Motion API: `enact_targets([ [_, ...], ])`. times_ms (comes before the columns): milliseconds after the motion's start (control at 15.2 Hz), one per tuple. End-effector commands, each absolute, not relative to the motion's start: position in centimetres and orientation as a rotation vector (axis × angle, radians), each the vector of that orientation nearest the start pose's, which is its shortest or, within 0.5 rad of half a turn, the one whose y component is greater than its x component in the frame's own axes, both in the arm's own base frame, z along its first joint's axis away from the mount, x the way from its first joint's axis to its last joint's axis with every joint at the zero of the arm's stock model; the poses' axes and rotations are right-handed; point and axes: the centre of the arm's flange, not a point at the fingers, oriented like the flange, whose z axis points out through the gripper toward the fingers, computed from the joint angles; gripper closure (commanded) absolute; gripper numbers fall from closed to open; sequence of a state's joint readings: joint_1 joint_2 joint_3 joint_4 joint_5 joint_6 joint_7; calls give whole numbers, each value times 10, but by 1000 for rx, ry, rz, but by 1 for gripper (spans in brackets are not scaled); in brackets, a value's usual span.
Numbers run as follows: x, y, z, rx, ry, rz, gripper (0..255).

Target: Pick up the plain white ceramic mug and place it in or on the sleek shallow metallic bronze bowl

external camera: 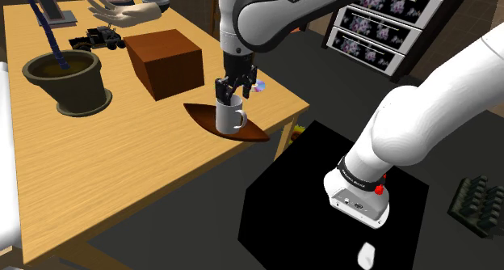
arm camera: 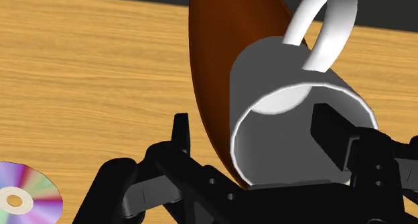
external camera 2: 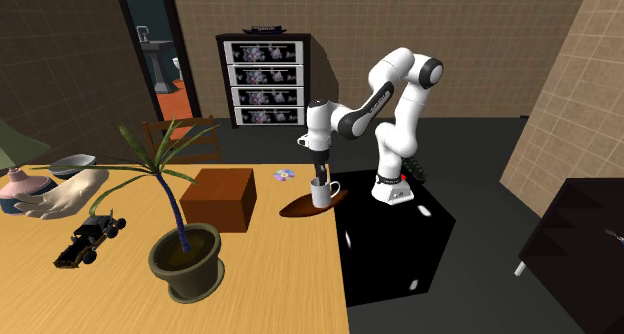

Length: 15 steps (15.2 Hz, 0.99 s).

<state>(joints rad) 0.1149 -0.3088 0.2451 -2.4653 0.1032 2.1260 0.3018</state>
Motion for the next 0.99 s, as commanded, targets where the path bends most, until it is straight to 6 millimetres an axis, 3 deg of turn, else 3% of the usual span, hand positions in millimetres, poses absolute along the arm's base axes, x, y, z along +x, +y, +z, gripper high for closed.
enact_targets([
  [0,404,157,402,-3141,16,62,0],
  [132,404,157,402,-3141,16,62,0],
  [396,406,157,452,-3141,16,62,0],
  [924,406,157,452,-3141,16,62,0],
])
